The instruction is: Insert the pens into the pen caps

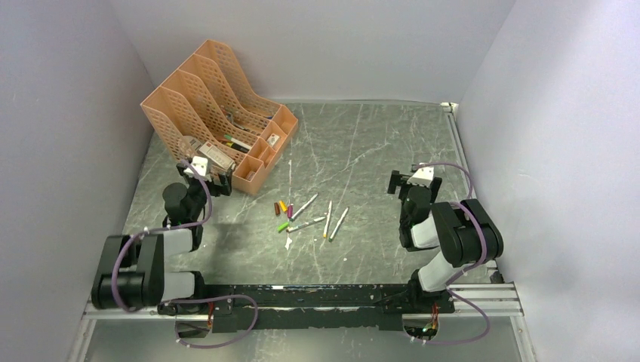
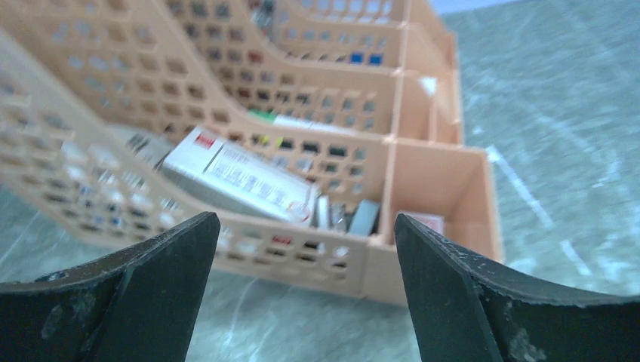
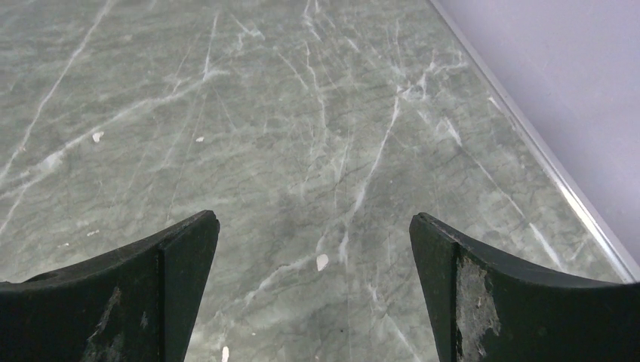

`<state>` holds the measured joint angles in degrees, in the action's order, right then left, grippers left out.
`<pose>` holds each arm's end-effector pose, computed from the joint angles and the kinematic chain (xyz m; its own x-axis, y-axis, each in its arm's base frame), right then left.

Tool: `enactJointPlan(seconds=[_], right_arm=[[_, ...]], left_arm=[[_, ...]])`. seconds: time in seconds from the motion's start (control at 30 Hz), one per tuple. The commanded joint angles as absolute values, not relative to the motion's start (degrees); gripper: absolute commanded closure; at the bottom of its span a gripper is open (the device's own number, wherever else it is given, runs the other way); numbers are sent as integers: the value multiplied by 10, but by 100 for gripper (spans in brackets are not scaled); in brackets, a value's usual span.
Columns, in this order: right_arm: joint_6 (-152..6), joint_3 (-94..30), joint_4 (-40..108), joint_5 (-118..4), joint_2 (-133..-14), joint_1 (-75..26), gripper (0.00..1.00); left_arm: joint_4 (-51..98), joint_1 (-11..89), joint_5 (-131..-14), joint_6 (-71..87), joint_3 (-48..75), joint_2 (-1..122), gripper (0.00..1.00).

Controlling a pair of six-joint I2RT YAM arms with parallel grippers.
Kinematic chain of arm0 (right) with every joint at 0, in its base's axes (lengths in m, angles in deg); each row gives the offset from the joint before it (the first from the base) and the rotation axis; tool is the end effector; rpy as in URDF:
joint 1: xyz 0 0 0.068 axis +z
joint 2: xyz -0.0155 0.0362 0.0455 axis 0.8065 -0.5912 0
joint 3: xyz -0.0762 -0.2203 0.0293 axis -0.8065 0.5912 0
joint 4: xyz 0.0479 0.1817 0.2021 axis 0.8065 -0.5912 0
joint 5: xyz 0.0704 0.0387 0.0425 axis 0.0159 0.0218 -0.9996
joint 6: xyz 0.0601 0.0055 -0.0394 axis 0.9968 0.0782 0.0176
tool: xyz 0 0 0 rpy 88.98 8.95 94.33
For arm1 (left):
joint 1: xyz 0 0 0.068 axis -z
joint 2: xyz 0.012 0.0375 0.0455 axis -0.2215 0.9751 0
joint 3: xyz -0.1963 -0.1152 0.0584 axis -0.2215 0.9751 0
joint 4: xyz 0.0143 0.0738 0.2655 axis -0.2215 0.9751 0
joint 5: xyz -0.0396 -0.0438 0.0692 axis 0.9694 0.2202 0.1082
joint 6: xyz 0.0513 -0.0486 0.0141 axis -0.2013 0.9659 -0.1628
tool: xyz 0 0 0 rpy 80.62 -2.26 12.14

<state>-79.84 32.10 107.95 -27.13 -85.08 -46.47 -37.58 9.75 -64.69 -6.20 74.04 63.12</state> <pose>0.2588 0.0104 0.0728 -0.1325 -0.0163 -0.9910 0.2529 0.9662 -0.0497 0.2639 -0.0023 0.1104 -0.0501 0.0342 -0.9982 0.2237 0.9744 0.0221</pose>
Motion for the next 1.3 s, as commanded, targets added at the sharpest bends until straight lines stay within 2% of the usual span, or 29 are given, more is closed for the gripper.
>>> enactJointPlan(seconds=[0.0,0.17,0.27,0.33,0.4,0.47,0.67,0.7,0.8,0.83,0.9,1.07,1.2,1.27], right_arm=[[-796,319,1080,-256,-829,-467,0],[-794,323,1081,-244,-819,-467,0],[-794,310,1031,-243,-788,-465,0],[-800,296,988,-253,-764,-465,0],[-813,280,937,-288,-734,-464,0],[-811,268,901,-317,-703,-464,0],[-760,253,856,-361,-623,-464,0],[-756,250,845,-366,-616,-464,0],[-749,244,819,-373,-603,-464,0],[-747,246,817,-374,-600,-464,0],[-746,255,819,-372,-595,-464,0],[-745,269,816,-365,-592,-464,0],[-748,270,812,-356,-593,-464,0],[-751,270,812,-353,-595,-464,0]], left_arm=[[-235,133,-616,-27,700,551,3],[-52,175,-579,-17,644,463,3],[-63,228,-565,-23,633,425,3],[-88,257,-621,45,598,437,3],[7,261,-656,164,495,494,3],[132,271,-624,172,365,593,3],[152,326,-556,125,175,855,2],[161,334,-542,120,140,892,7],[197,359,-532,109,20,985,30],[210,368,-532,107,-12,1013,34],[245,383,-522,99,-81,1066,39],[295,414,-537,81,-178,1152,39],[321,416,-590,80,-207,1199,76],[324,416,-626,73,-211,1213,88]])
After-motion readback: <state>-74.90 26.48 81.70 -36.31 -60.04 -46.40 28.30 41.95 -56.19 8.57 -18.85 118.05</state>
